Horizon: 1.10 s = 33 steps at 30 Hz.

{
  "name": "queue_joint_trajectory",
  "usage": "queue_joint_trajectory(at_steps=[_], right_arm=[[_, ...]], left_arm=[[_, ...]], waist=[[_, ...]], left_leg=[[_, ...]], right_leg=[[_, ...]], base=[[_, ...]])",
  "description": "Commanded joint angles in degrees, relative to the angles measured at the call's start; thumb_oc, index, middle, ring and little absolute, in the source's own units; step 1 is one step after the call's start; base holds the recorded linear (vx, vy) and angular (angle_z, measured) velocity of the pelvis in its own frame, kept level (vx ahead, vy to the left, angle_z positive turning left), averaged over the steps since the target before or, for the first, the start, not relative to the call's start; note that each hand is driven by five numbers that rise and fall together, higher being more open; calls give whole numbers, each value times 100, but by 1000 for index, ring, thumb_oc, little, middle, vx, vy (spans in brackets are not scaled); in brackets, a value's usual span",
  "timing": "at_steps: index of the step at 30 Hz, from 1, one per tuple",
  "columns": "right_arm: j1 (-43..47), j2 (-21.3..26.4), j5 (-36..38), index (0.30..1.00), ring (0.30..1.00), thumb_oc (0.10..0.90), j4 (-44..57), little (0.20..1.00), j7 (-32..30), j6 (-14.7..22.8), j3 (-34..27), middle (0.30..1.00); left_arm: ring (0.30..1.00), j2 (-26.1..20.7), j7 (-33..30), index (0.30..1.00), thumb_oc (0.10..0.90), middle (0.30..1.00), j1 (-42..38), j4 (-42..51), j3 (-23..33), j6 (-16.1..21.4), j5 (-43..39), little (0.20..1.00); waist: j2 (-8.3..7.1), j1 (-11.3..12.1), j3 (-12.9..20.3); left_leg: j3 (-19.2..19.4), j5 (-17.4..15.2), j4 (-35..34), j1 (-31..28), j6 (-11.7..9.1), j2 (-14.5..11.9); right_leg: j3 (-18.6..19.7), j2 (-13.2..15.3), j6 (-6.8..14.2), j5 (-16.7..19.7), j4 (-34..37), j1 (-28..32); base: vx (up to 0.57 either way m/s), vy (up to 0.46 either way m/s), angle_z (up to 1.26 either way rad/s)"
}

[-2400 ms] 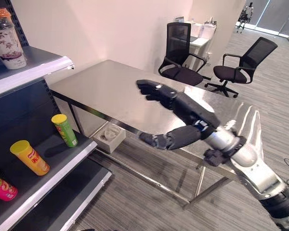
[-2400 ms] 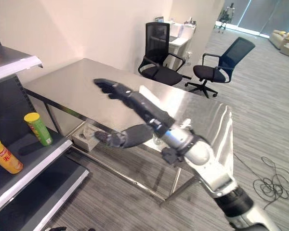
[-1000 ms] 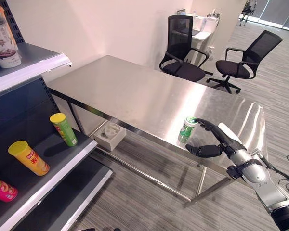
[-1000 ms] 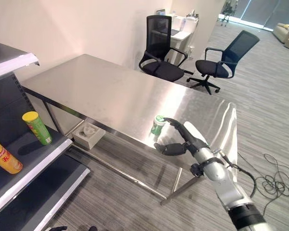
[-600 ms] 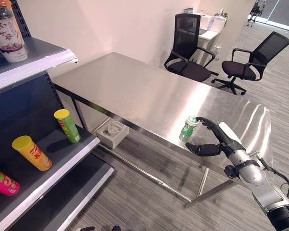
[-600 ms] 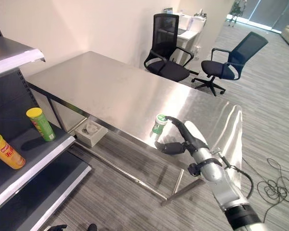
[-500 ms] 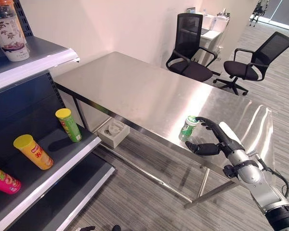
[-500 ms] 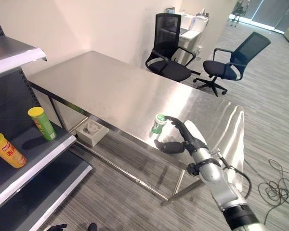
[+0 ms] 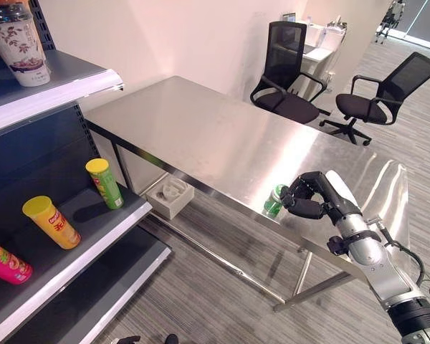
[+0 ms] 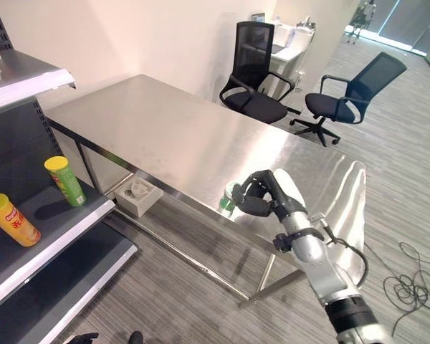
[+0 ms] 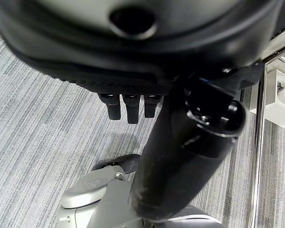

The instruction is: Put the goods on the table back onto the shelves and tidy them up.

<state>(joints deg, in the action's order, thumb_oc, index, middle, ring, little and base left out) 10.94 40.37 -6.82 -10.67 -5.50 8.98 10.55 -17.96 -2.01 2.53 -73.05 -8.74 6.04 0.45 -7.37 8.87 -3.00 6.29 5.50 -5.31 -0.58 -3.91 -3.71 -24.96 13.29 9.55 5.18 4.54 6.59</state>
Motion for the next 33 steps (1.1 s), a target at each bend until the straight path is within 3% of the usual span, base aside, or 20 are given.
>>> queue_joint_trajectory(at_steps=[1,4,6,33], right_arm=[[435,210,-338,300,300,400,123,300,-283,157,-110,300],[442,250,-525,300,300,400,145,300,-319,138,-111,300],[444,245,-635,900,900,800,121,900,-357,108,-112,900],[1321,-31,-466,900,900,800,65,900,-663,-113,38,900]], left_arm=[[900,298,-47,900,800,900,-320,-38,-329,182,90,900],[900,279,-74,900,800,900,-334,28,-367,201,173,900],[900,277,-82,900,800,900,-337,52,-389,201,187,900],[900,249,-116,900,800,900,-362,-17,-497,145,104,900]], waist=[[129,236,317],[120,251,307],[114,257,297],[18,390,307]], left_leg=[[-149,-514,31,43,112,-55],[-157,-517,31,40,115,-51],[-166,-524,31,32,119,-52],[-263,-553,31,28,161,3]], right_leg=[[277,226,337,-96,-421,-37],[278,226,338,-100,-425,-31],[266,217,336,-112,-422,-24],[302,195,308,-105,-416,-28]], base=[[1,3,3],[2,1,1],[0,0,0],[0,1,0]])
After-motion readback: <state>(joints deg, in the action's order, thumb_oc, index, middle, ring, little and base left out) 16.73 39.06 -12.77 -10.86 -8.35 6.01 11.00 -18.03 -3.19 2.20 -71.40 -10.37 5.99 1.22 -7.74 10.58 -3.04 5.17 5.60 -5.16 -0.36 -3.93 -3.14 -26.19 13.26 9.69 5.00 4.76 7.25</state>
